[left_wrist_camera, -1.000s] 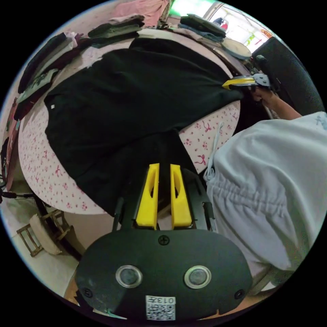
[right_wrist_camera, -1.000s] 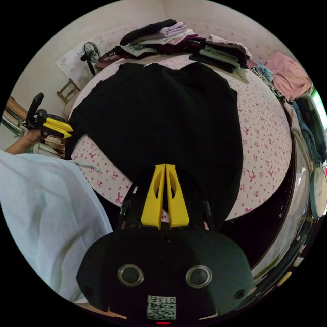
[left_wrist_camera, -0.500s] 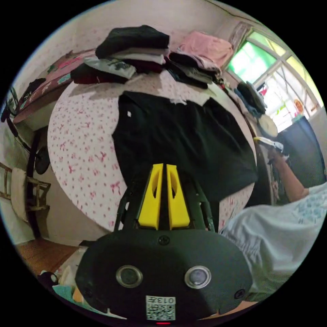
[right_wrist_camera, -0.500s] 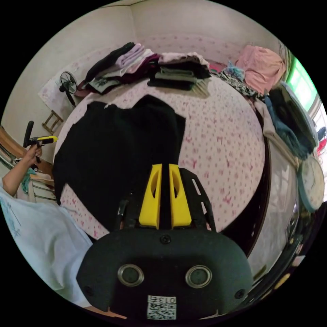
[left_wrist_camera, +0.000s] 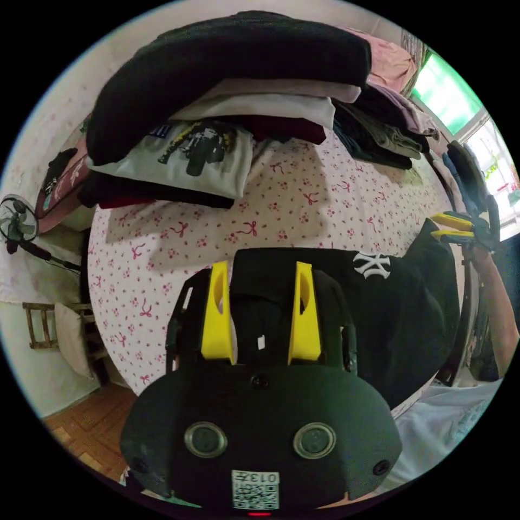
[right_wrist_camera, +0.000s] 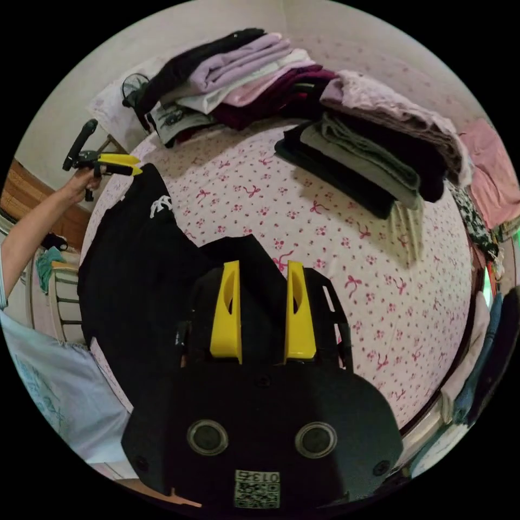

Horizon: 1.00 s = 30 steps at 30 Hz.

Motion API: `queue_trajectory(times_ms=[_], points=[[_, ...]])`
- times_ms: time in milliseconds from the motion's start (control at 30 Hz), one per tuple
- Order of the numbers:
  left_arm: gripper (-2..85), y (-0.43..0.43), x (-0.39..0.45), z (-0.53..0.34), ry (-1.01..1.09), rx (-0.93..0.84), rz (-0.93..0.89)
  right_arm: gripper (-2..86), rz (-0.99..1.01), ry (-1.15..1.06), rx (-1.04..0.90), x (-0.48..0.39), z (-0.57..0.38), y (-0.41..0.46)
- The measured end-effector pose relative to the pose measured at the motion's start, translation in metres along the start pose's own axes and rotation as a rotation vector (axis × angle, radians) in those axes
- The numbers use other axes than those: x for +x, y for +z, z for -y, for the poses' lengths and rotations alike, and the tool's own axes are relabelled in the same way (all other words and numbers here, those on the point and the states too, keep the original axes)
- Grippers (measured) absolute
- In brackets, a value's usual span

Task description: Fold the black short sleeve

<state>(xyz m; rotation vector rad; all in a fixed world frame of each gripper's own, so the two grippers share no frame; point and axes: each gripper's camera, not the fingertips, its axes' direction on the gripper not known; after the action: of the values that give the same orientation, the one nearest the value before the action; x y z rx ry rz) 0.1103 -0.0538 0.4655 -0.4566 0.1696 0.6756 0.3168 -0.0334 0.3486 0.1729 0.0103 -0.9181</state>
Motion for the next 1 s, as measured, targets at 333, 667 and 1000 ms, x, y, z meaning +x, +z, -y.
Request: queue_trajectory(times_ms=[333, 667, 1000], points=[[-0.2, -0.009, 0.004, -0.018, 0.122, 0.062, -0.019, 1.0, 0.117, -0.082, 0.090, -0.010, -0.001, -0.033], [3.4, -0.054, -0.020, -0.103, 0.067, 0.278, -0.018, 0.7, 0.134, -0.377, 0.144, -0.163, -0.138, -0.052], [17.6, -0.035, -0.019, -0.052, 0.014, 0.156, -0.053, 0.8, -0.080, -0.306, -0.067, -0.213, -0.174, 0.017]])
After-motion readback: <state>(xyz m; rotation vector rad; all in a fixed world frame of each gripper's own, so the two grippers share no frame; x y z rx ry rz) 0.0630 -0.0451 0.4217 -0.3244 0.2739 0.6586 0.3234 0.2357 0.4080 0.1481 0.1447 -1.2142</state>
